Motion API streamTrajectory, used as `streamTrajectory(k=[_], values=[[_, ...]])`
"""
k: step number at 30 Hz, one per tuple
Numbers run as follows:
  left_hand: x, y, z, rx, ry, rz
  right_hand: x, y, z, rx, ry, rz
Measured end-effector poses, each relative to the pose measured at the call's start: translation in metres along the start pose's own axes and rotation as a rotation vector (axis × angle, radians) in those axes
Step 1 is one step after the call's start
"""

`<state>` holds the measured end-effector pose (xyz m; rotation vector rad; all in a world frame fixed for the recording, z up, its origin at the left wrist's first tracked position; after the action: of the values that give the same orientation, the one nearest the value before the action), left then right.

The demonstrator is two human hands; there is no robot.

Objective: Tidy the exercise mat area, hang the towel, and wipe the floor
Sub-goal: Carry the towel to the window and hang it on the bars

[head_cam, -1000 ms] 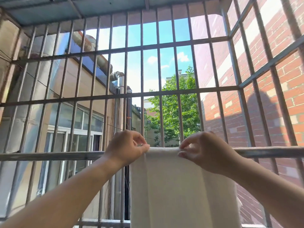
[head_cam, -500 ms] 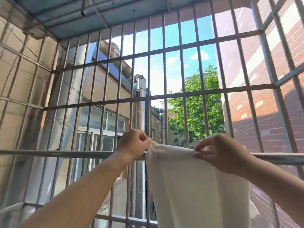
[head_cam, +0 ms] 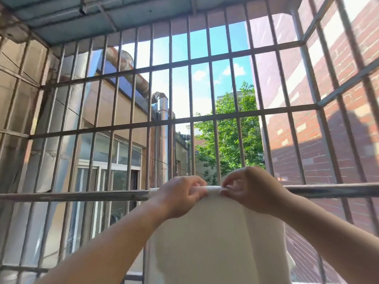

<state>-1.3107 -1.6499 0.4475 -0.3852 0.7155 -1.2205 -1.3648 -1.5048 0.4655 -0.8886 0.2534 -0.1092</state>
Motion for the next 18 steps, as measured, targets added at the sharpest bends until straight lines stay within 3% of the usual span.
streamTrajectory(k=[6,10,18], values=[[-0.011,0.003,-0.009,-0.176,-0.055,-0.057,-0.02,0.027,0.022,-0.005,0.015,-0.041],[-0.016,0.005,-0.009,-0.125,-0.041,0.018,-0.028,0.039,0.04,-0.049,0.046,-0.053],[-0.062,-0.004,-0.036,-0.169,-0.169,-0.023,-0.054,0.06,0.068,-0.194,0.073,-0.16]])
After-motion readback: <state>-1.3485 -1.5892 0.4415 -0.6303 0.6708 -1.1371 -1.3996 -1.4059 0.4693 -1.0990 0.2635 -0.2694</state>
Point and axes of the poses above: each hand's wrist, its own y-axis away from the middle knuckle, its own z-axis out of the back of the hand, x = y × z, the point moved 8 cm from there along -y, towards the middle knuckle, and after that the axes turned 14 degrees about z, right-handed, at the moved point
